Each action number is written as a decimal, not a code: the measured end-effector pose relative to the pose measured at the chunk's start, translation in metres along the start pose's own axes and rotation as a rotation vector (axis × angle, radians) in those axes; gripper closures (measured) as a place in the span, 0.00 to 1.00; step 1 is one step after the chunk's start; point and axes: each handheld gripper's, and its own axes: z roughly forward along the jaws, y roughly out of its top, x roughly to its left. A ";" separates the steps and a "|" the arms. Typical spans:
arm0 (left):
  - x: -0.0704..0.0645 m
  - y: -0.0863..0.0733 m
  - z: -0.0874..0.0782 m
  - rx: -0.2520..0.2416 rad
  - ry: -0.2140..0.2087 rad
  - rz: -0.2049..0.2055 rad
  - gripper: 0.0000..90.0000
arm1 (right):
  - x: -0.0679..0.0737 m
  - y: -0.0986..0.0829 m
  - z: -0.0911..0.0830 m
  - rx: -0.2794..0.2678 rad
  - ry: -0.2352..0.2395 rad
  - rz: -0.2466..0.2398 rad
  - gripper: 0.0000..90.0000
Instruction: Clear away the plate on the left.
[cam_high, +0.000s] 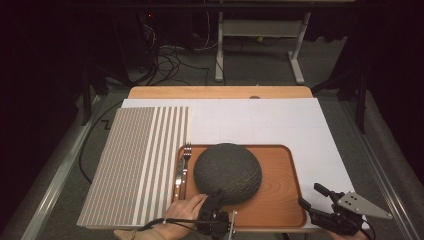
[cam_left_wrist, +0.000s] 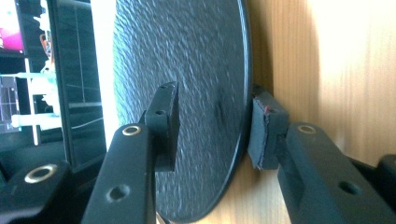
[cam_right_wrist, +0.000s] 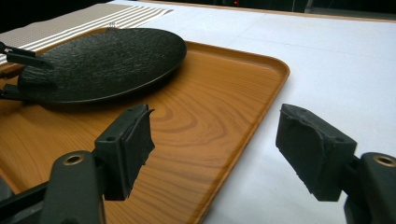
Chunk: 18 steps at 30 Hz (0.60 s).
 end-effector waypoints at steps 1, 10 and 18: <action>0.000 0.000 0.000 0.002 -0.001 -0.003 0.62 | 0.000 0.000 0.000 -0.001 -0.002 0.001 0.30; 0.002 -0.008 -0.004 0.016 0.018 -0.015 0.59 | 0.000 0.000 0.000 0.001 -0.002 -0.002 0.30; 0.001 -0.018 -0.006 0.031 0.016 -0.030 0.56 | 0.000 0.000 0.000 0.000 0.000 -0.001 0.30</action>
